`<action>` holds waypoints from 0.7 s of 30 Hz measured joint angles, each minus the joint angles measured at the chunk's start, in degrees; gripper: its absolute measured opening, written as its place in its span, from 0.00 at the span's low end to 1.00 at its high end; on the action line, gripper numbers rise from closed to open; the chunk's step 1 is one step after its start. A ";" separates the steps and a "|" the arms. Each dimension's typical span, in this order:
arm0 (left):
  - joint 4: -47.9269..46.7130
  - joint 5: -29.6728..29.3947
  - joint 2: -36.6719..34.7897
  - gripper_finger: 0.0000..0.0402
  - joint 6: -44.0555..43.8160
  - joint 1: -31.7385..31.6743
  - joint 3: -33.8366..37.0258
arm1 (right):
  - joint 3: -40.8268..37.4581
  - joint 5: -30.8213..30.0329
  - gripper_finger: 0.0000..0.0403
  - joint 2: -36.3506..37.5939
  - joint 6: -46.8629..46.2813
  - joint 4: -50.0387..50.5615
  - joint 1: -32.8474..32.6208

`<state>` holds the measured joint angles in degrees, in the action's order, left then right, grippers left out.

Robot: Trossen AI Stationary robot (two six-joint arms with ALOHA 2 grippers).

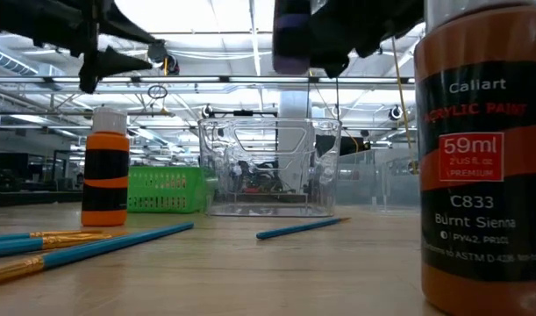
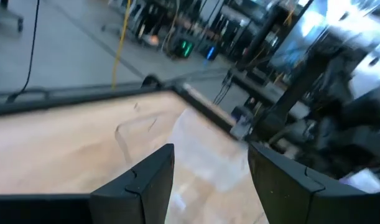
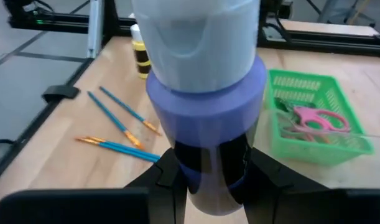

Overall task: Pick & Place Paint Supplies
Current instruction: Put the violet paint bottle into the transparent bin

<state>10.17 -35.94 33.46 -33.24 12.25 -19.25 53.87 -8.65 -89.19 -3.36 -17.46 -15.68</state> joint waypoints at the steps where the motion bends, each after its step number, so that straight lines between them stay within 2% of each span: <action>1: 2.53 -0.15 1.10 0.53 1.55 -0.01 0.00 | 0.00 1.21 0.23 0.00 0.44 -0.22 0.83; 5: 13.81 1.57 6.95 0.53 5.12 -0.54 0.00 | 0.00 2.95 0.23 0.00 1.89 -0.31 3.64; 9: 22.80 16.55 13.72 0.53 10.25 -2.36 -2.08 | 0.00 2.95 0.26 0.00 1.85 0.14 5.50; 12: 19.54 23.92 19.18 0.54 9.54 -2.61 -7.90 | 0.00 2.91 0.27 0.00 1.17 0.14 6.08; 17: 5.68 23.57 27.72 0.64 12.88 -1.26 -20.45 | 0.00 2.93 0.25 0.00 1.04 0.11 6.00; 21: 1.47 23.95 34.90 0.71 15.91 -0.37 -26.66 | 0.00 2.79 0.25 0.00 1.25 -0.34 6.07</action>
<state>11.65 -11.99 68.36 -17.33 11.88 -45.90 53.87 -5.85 -89.19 -2.12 -17.80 -9.61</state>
